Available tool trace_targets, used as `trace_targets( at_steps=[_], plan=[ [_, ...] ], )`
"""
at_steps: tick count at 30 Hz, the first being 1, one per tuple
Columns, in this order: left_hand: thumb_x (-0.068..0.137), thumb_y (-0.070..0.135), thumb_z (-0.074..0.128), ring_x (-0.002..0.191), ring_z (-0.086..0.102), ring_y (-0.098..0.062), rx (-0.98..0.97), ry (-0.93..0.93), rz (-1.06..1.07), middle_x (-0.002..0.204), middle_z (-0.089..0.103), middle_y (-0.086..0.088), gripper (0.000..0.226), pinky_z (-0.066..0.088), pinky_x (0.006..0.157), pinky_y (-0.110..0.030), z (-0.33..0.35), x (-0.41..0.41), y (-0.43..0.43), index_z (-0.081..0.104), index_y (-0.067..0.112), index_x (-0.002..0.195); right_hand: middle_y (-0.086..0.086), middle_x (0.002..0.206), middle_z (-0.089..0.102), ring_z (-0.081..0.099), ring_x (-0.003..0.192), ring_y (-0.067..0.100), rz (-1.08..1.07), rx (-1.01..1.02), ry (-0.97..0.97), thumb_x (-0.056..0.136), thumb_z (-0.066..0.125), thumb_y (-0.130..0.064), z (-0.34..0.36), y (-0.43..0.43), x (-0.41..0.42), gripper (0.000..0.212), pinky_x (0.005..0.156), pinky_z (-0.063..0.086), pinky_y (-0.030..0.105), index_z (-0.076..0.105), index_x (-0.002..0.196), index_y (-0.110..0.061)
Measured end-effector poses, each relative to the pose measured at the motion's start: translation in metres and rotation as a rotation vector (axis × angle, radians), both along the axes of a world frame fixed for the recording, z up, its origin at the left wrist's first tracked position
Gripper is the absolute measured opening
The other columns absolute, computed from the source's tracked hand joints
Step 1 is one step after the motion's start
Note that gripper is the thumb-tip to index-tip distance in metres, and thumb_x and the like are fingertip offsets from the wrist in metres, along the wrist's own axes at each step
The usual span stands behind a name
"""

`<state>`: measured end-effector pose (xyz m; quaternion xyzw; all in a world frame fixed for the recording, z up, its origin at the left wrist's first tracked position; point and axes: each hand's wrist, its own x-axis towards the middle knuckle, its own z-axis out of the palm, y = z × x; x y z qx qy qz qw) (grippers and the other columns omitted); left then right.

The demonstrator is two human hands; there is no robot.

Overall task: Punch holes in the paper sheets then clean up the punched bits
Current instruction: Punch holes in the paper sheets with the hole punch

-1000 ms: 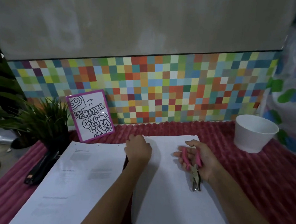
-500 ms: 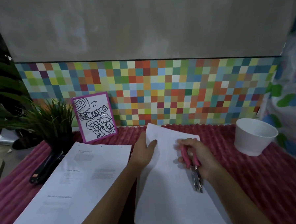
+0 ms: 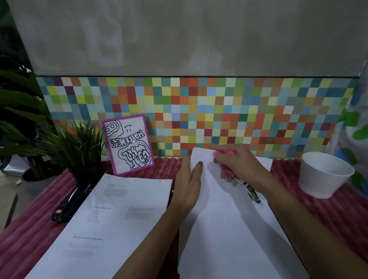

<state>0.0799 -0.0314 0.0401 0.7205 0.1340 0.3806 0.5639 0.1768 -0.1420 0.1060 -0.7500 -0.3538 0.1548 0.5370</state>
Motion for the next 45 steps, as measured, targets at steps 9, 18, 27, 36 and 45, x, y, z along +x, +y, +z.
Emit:
trace_targets(
  at_steps=[9,18,27,36,45],
  plan=[
    [0.100,0.023,0.050,0.107,0.066,-0.012,-0.148,0.041,-0.080,0.114,0.070,0.002,0.027,0.052,0.090,-0.025,-0.002,-0.001,0.002,0.061,0.017,0.124,0.019,0.065,0.065,0.061,0.050,0.023,-0.099,0.356,0.253,0.090,0.055,-0.009,0.010,0.009,-0.009,0.022,0.051,0.050,0.028,0.066,0.106,0.001],
    [0.101,0.024,0.048,0.099,0.067,-0.008,0.071,-0.069,-0.047,0.107,0.071,0.005,0.028,0.054,0.085,-0.025,-0.009,-0.008,-0.007,0.058,0.019,0.127,0.011,0.076,0.065,0.065,0.064,0.028,-0.116,0.996,0.150,0.093,0.046,-0.004,0.055,0.029,-0.013,0.020,0.067,0.058,0.039,0.059,0.107,-0.005],
    [0.102,0.022,0.045,0.095,0.065,-0.006,0.133,-0.108,-0.080,0.104,0.069,0.005,0.024,0.053,0.080,-0.017,-0.009,-0.014,-0.012,0.051,0.039,0.116,0.014,0.074,0.061,0.061,0.057,0.025,0.030,0.907,0.064,0.089,0.044,-0.004,0.060,0.043,-0.021,0.025,0.060,0.055,0.036,0.058,0.110,0.002],
    [0.100,0.026,0.044,0.093,0.066,-0.009,0.121,-0.106,-0.103,0.104,0.070,-0.002,0.021,0.053,0.082,-0.024,-0.014,-0.012,-0.009,0.053,0.034,0.118,0.012,0.068,0.060,0.056,0.051,0.025,0.072,0.787,0.076,0.088,0.050,-0.021,0.064,0.055,-0.023,0.024,0.051,0.051,0.030,0.060,0.099,-0.002],
    [0.102,0.023,0.045,0.098,0.065,-0.007,0.111,-0.080,-0.077,0.105,0.069,0.007,0.025,0.055,0.086,-0.025,-0.019,-0.013,-0.004,0.054,0.027,0.125,0.012,0.064,0.059,0.051,0.046,0.023,0.019,0.831,0.175,0.097,0.046,-0.041,0.051,0.067,-0.020,0.039,0.046,0.044,0.025,0.061,0.082,-0.008]
  ],
)
